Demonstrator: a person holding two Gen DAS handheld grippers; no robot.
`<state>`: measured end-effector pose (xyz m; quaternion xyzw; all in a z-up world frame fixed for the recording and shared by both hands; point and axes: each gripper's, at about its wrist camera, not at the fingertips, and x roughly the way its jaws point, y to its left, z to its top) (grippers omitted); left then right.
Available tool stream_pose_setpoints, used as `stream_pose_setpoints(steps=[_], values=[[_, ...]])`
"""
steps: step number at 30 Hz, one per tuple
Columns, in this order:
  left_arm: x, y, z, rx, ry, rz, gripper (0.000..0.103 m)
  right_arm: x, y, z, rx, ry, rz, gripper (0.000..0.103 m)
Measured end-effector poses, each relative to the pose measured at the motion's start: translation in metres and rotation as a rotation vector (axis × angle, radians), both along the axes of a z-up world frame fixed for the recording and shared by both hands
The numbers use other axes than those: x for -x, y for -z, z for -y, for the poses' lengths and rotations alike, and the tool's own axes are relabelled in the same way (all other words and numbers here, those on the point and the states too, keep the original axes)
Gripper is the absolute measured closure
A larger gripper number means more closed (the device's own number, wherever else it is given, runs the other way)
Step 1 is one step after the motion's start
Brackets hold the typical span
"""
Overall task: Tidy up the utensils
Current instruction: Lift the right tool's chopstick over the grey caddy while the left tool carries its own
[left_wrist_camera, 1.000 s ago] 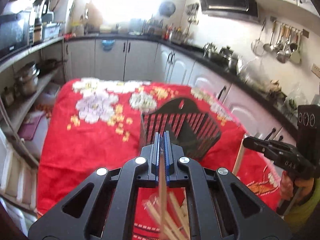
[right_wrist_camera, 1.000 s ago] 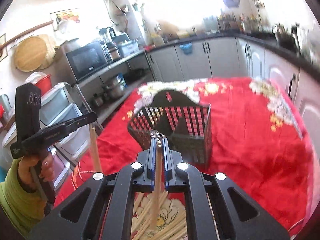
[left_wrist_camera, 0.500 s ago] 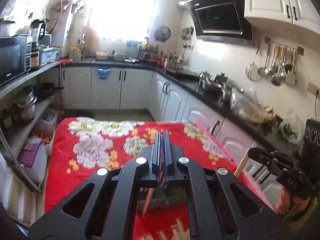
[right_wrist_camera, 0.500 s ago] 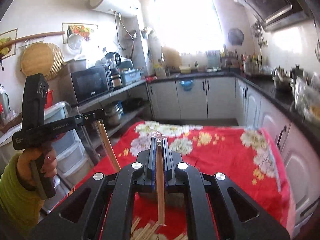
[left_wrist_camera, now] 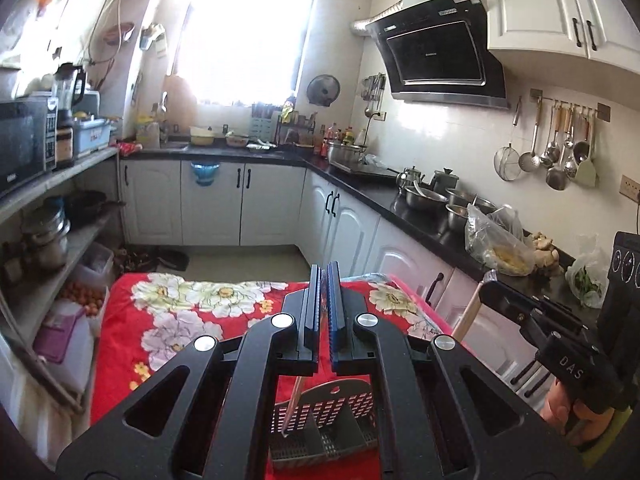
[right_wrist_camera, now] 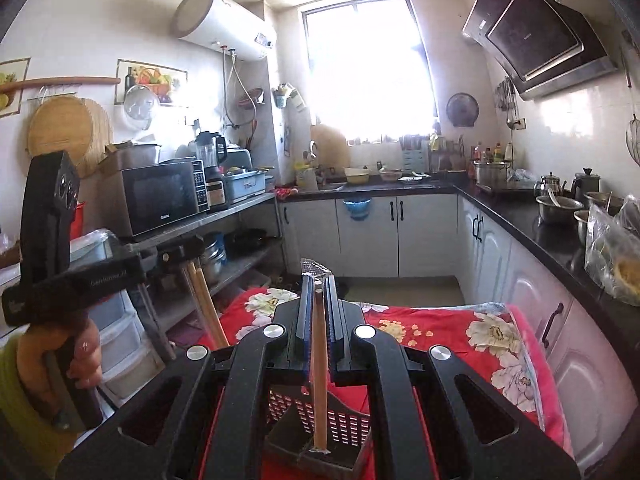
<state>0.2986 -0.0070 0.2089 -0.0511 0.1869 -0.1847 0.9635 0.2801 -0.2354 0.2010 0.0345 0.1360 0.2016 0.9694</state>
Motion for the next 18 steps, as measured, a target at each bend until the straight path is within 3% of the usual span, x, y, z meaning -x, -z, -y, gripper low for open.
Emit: stream_pose_setpoints(steps=[12,18], values=[[-0.025,0.072,-0.013,0.029,0.028,-0.093,0.102,-0.025,0.056,-0.007,0.021,0.071,-0.060,0.097],[-0.029,0.094,-0.025,0.051,0.048,-0.109,0.102,-0.029,0.071,-0.012,0.032,0.104,-0.070,0.097]])
